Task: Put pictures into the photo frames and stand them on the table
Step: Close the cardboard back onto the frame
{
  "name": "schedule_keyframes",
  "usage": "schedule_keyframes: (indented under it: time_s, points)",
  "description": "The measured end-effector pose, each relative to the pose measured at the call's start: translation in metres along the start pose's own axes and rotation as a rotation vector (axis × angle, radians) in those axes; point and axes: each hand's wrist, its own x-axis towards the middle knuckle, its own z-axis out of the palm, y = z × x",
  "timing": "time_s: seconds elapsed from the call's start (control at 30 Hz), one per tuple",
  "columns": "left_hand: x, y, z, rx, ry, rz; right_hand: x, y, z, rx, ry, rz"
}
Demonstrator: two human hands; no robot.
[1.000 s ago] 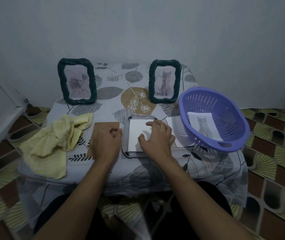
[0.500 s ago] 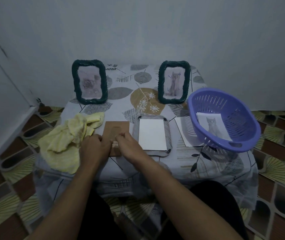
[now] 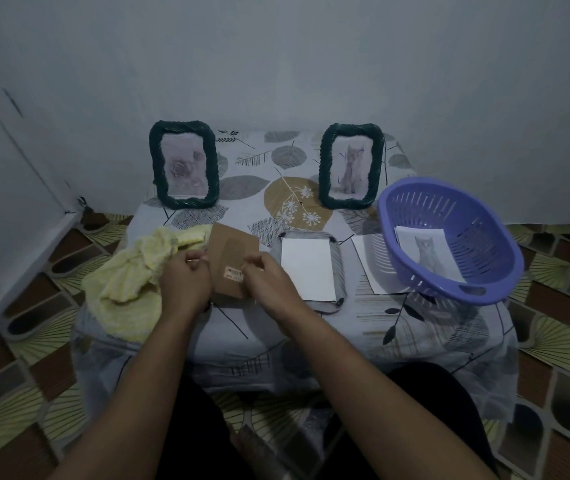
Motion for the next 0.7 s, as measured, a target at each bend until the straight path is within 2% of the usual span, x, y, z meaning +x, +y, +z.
schedule_keyframes:
  time_s: [0.1, 0.17, 0.27, 0.4, 0.53, 0.7]
  points:
    - [-0.003, 0.007, 0.003, -0.099, 0.024, 0.020, 0.001, -0.002, -0.017, 0.048, 0.098, -0.097]
    - [-0.006, 0.012, 0.009, -0.193, -0.018, 0.000, 0.005, -0.003, -0.030, 0.008, 0.201, -0.134]
    - [-0.012, 0.020, 0.024, -0.392, -0.095, -0.096, 0.013, 0.000, -0.052, -0.023, 0.285, -0.111]
    - [-0.024, 0.036, 0.047, -0.514, -0.209, -0.145, 0.018, 0.006, -0.082, 0.130, 0.303, -0.079]
    - [-0.031, 0.039, 0.062, -0.416, -0.245, -0.095, 0.024, 0.021, -0.104, 0.113, 0.361, -0.051]
    - [-0.037, 0.034, 0.074, -0.130, -0.203, 0.050, 0.027, 0.032, -0.123, -0.075, 0.404, -0.018]
